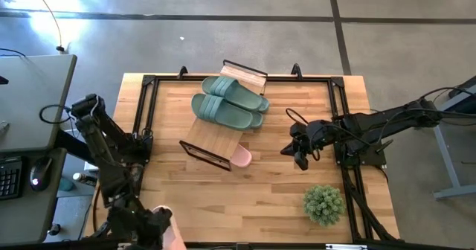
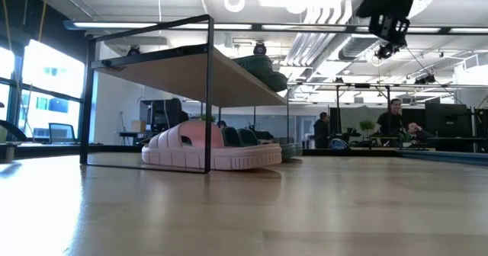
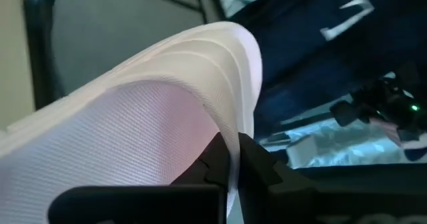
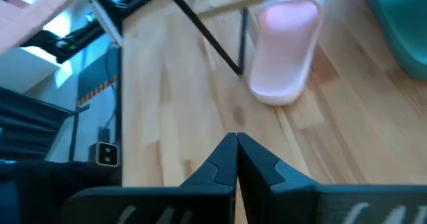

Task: Pick and place slides into the shelf
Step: Put the pink slide on the shelf

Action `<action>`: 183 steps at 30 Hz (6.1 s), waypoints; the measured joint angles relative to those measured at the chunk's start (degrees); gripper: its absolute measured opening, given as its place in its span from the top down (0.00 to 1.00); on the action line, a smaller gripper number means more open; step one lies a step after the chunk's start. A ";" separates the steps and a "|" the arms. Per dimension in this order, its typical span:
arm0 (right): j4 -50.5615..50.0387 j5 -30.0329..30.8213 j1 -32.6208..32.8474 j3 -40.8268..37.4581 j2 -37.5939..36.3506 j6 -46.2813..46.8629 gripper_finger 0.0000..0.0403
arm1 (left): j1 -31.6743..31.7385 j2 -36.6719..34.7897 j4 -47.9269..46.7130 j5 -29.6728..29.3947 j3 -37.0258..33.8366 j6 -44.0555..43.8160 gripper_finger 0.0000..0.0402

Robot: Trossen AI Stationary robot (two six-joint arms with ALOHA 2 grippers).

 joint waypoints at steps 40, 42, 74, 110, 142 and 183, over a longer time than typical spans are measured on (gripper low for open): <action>68.07 -37.96 -12.77 3.73 13.04 -4.36 0.64 | 36.44 10.16 29.91 59.29 29.05 46.83 1.00; 67.83 -40.65 -12.86 7.45 16.77 -4.57 0.64 | 36.86 10.68 30.45 60.23 29.09 46.83 1.00; 59.67 -46.12 -7.82 27.39 33.29 -17.80 0.64 | 41.60 11.53 31.35 65.37 29.11 50.26 1.00; 63.60 -50.34 -7.71 27.36 33.26 -13.84 0.64 | 44.90 12.71 28.86 68.29 29.07 53.30 1.00; 64.25 -46.32 -4.75 27.32 33.26 -10.51 0.64 | 44.60 14.13 33.58 73.43 29.09 52.21 1.00; 30.31 -45.55 -5.93 27.30 24.72 -24.68 0.75 | 47.49 14.09 22.13 68.88 29.11 52.54 1.00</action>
